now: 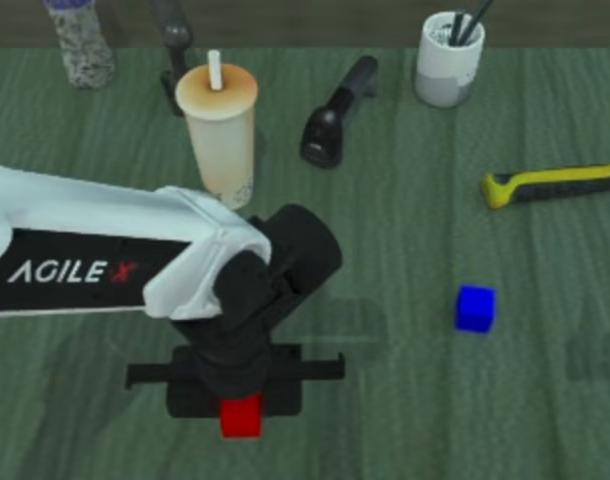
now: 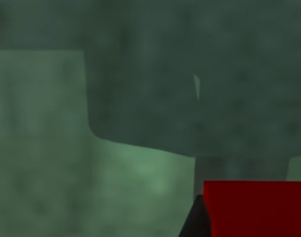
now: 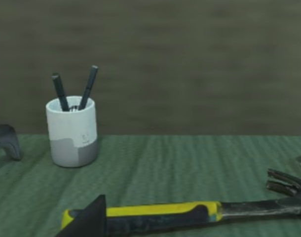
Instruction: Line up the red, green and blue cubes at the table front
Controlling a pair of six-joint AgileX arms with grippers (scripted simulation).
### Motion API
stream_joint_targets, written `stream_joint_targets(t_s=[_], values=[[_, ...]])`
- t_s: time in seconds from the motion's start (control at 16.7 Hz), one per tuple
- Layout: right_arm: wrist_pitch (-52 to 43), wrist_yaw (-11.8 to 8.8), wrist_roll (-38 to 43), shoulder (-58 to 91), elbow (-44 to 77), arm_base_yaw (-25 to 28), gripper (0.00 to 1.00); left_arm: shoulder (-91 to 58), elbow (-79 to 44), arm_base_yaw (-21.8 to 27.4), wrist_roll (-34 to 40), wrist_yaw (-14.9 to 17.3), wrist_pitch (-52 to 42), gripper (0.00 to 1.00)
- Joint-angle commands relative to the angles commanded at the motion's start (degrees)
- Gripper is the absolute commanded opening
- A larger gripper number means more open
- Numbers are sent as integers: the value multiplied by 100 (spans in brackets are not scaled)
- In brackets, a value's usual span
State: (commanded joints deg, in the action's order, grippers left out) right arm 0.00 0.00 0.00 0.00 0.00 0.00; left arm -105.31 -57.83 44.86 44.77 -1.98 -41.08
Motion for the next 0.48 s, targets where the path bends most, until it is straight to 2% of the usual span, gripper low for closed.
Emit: stream_joint_targets(t_s=[0.06,0.48], values=[[0,0,0,0,0,0,100,0,0,0,0,0,0,0],[0,0,0,0,0,0,100,0,0,0,0,0,0,53]])
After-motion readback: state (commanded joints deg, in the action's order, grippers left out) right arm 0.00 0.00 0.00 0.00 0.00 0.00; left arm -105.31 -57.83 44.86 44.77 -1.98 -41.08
